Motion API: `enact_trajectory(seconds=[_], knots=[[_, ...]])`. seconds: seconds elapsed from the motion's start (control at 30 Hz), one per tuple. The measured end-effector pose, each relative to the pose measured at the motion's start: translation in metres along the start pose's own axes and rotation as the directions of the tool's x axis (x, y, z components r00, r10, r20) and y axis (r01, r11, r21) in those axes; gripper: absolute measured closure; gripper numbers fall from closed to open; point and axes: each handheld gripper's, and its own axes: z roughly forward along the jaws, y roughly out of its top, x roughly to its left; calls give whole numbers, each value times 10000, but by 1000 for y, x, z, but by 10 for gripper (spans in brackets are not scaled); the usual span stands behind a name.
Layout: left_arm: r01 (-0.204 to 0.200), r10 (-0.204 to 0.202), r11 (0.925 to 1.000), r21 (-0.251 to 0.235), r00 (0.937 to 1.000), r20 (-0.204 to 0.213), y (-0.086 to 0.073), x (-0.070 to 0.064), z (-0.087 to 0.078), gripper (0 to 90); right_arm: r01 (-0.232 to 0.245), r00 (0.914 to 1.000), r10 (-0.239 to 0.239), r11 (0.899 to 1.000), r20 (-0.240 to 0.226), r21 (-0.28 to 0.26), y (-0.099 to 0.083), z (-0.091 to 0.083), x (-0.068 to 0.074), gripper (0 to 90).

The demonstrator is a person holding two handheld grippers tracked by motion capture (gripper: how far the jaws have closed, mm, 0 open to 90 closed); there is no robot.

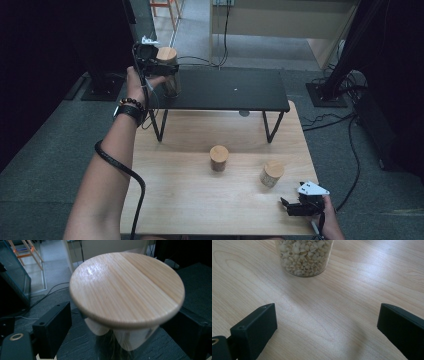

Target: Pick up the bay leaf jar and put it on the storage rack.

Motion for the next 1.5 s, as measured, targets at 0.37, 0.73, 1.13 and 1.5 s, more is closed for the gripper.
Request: enact_trajectory(seconds=[0.37, 0.73, 1.13, 1.5], knots=[[-253, 252, 9997, -24, 9993, -288, -14, -7, -19, 0, -12, 10000, 12, 10000, 17, -5, 0, 0, 0, 22], [-852, 852, 9962, -157, 9964, -37, -23, -19, -36, 0, 3, 10000, -3, 10000, 36, -38, -1, 0, 1, 22], [-972, 978, 9944, -408, 9951, 118, -45, -27, -49, 0, 38, 10000, -38, 10000, 61, -66, -1, -1, 2, 25], [-985, 1005, 9919, -797, 9947, 221, -74, -34, -59, 0, 68, 9999, -68, 10000, 99, -30, -1, -1, 3, 25]])
